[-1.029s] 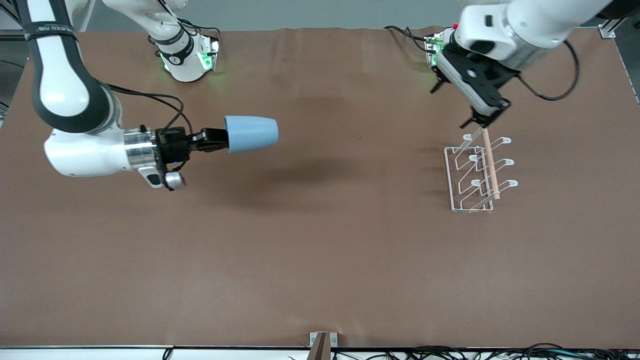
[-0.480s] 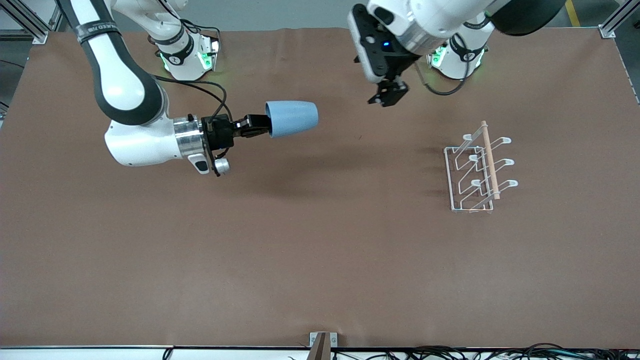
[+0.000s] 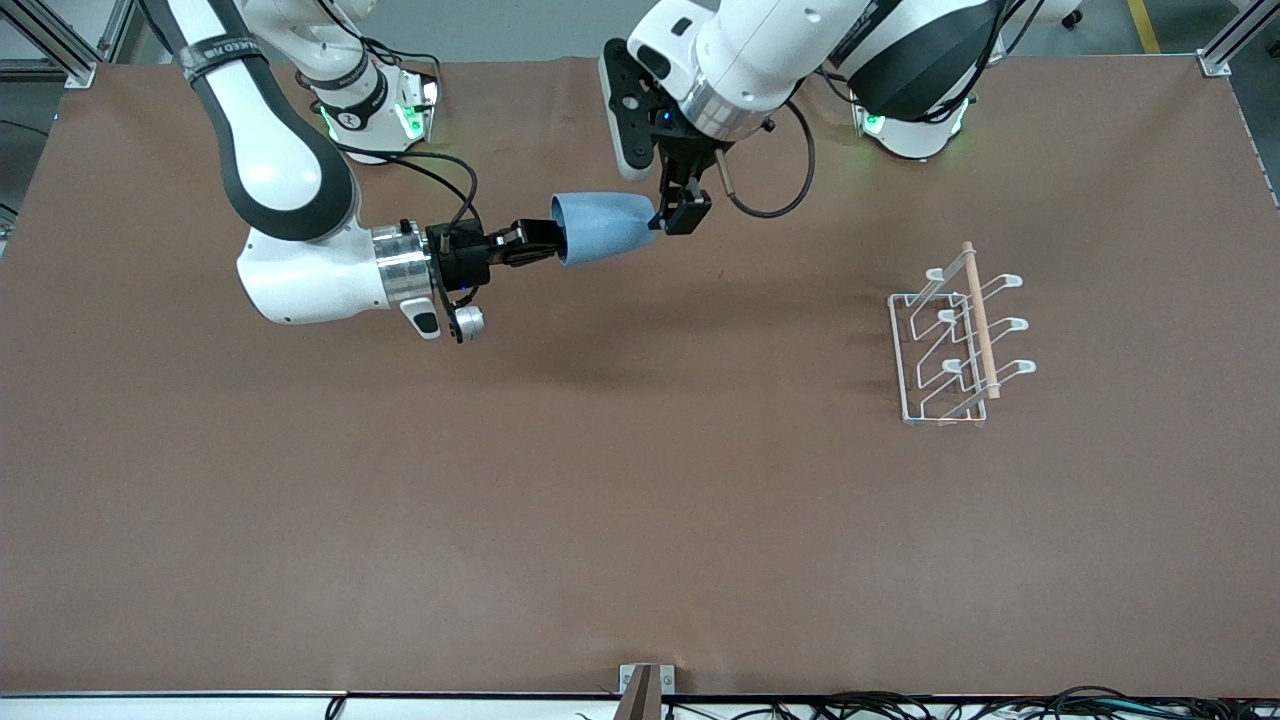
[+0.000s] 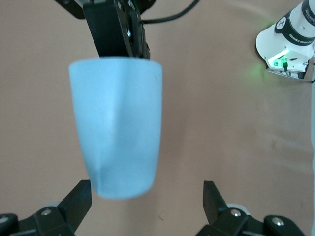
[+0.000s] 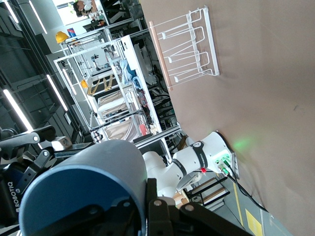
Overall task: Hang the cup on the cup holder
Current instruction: 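Grasp the cup's base with the left gripper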
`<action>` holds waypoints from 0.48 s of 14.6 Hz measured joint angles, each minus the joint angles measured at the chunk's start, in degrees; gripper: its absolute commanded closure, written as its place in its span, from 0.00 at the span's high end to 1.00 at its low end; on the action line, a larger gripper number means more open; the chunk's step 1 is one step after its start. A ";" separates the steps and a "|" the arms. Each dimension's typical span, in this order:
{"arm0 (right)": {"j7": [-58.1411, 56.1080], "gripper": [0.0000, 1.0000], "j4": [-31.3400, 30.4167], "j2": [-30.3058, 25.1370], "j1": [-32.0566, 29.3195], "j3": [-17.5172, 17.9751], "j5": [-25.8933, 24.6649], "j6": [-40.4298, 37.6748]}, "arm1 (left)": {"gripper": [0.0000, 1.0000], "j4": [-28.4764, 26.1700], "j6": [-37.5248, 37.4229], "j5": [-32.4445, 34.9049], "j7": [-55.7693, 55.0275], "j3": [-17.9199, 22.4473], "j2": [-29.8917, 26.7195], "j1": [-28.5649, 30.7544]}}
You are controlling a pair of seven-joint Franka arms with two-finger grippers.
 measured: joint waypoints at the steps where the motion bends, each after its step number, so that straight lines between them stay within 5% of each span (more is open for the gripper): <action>1: 0.00 0.02 0.00 0.00 0.17 0.05 0.01 0.23 | 1.00 0.05 1.07 0.04 0.01 0.00 0.62 -0.11; 7: 0.00 0.02 -0.10 0.00 0.30 0.03 0.02 0.30 | 1.00 0.43 5.25 0.51 0.15 0.01 3.78 -1.35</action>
